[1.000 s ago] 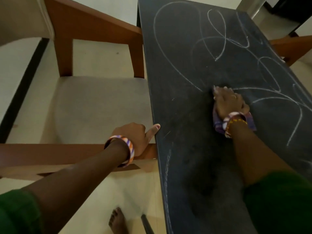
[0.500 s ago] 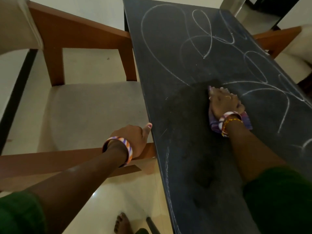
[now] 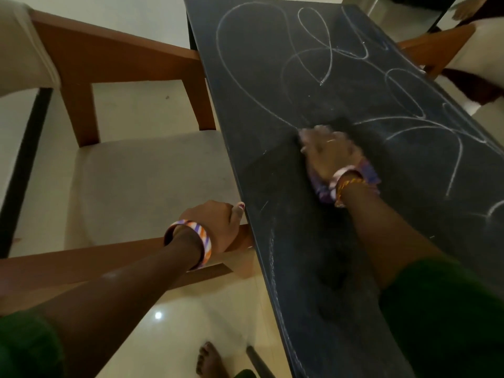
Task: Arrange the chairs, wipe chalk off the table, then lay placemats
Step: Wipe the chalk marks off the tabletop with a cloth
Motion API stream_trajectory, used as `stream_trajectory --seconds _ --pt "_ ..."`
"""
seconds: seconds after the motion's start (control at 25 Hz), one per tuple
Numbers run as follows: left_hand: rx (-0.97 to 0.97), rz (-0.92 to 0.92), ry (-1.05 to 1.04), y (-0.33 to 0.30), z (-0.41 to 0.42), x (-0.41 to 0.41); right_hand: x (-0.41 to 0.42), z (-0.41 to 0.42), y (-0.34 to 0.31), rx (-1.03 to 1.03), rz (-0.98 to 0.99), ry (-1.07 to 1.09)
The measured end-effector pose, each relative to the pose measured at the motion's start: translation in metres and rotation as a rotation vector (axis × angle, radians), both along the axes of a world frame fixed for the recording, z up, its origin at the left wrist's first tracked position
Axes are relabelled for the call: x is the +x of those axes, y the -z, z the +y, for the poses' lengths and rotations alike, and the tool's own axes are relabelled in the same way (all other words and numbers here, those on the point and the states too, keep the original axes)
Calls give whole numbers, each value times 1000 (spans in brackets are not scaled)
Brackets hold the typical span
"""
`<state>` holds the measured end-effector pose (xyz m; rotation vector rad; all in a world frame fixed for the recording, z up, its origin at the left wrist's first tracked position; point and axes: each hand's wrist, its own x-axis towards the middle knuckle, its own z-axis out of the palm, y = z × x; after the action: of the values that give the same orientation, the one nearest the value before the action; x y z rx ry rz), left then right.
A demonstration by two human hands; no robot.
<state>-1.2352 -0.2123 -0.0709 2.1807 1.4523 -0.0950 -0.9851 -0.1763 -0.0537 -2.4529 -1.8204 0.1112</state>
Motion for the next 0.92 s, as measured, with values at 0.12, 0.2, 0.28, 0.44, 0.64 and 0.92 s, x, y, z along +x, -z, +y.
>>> stream_trajectory --seconds 0.12,0.2,0.28,0.44,0.64,0.92 --pt "35 3 25 1 3 0 23 26 0 -10 141 380" --pt "61 2 59 0 5 -1 -5 21 7 12 78 227" --pt "82 -15 78 -4 6 -1 -50 3 14 49 22 -22" --pt "67 -79 82 -10 2 -5 -116 -41 13 -26 14 -237" --pt "233 159 188 -9 -27 -23 -133 -172 9 -68 -63 -254" --pt "448 118 217 -3 -32 -23 -140 -100 4 -134 44 -154"
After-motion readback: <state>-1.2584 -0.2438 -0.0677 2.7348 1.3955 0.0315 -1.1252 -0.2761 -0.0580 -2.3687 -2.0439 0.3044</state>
